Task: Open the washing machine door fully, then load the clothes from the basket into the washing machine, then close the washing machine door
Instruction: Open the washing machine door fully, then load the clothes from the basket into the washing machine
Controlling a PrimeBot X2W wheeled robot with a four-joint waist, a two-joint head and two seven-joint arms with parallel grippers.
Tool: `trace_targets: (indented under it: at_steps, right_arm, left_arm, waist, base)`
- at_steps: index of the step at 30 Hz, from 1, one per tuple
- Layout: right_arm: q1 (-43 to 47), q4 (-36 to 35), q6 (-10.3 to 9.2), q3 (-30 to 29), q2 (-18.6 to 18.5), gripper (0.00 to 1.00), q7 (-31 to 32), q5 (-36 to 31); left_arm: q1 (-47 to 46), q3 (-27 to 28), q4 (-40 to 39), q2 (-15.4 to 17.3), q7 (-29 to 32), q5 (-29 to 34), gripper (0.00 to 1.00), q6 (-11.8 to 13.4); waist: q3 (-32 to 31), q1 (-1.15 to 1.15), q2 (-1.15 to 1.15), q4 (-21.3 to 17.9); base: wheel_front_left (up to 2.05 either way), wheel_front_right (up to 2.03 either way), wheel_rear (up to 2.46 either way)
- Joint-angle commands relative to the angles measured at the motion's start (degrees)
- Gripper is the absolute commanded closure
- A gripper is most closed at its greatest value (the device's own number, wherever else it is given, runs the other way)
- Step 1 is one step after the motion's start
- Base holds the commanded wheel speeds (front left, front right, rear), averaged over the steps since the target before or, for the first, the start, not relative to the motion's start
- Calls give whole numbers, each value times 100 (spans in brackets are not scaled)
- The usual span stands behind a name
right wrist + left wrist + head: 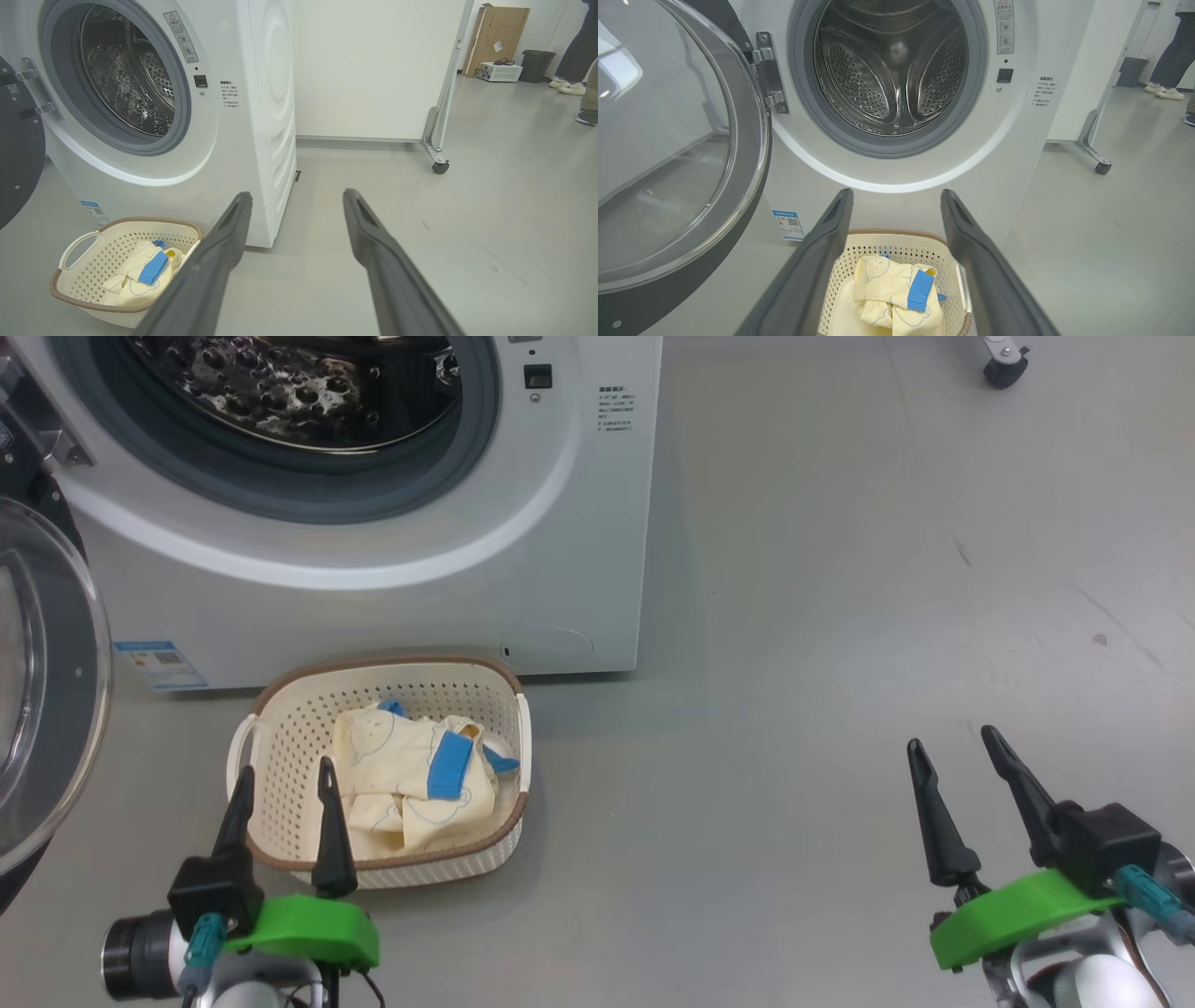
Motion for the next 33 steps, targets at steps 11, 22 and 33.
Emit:
trace_targets:
  at_steps: [11, 22, 33]
  right_arm:
    - [-112, -209, 43, 105, -50, 0, -86, -11]
    - [-170, -185, 43, 137, -50, 0, -121, -4]
    - [-210, -154, 43, 164, -50, 0, -153, 20]
  left_arm:
    - [-227, 156, -162, 106, -45, 5, 0, 150]
    - [-247, 132, -220, 134, -81, -20, 0, 217]
    - [-272, 95, -339, 166, -118, -60, 0, 210]
  waist:
    - [38, 0, 0, 23]
    - [111, 0, 0, 89]
    - [163, 0, 0, 54]
  base:
    - [0, 0, 0]
    - [0, 0, 0]
    - [17, -16, 0]
